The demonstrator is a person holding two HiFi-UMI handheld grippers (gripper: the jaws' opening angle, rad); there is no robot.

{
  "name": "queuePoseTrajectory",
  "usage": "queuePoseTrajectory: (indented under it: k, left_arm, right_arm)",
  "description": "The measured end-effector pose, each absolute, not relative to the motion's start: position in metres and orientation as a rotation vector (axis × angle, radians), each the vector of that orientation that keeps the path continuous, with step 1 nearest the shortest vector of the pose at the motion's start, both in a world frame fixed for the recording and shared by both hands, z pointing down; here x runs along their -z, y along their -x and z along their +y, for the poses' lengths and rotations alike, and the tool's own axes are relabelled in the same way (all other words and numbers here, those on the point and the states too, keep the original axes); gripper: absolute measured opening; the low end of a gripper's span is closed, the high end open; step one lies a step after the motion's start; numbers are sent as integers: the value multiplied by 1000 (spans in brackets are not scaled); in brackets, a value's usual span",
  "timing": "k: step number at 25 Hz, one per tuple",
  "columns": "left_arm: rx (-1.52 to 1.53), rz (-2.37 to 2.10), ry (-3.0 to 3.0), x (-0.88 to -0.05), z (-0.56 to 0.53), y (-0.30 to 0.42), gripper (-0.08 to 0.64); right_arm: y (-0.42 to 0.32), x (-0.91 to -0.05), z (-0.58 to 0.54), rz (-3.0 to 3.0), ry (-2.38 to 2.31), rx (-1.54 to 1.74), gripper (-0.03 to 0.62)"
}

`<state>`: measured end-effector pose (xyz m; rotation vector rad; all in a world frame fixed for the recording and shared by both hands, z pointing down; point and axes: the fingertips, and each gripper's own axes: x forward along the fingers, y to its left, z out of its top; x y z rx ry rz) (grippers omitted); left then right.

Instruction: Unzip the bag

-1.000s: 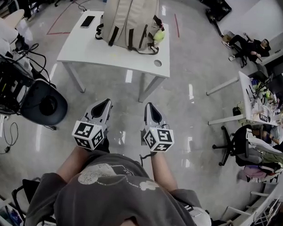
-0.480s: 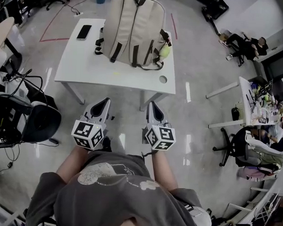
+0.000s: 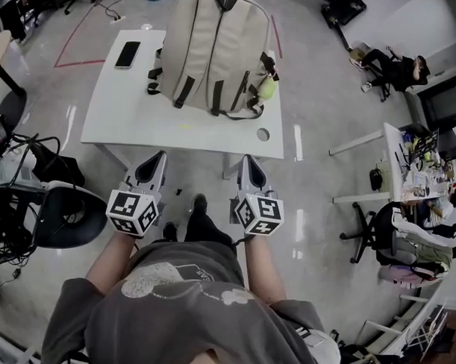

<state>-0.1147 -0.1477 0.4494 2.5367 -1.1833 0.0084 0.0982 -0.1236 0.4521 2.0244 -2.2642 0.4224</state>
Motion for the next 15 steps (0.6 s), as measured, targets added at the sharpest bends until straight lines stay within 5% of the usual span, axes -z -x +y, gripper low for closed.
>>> queuePoseTrajectory:
  k: [15]
  left_arm:
    - [-23,-1273,-2509,-448,-268,61,5]
  right_arm:
    - [-147,-465,-289,-2321,-1895,-347,0]
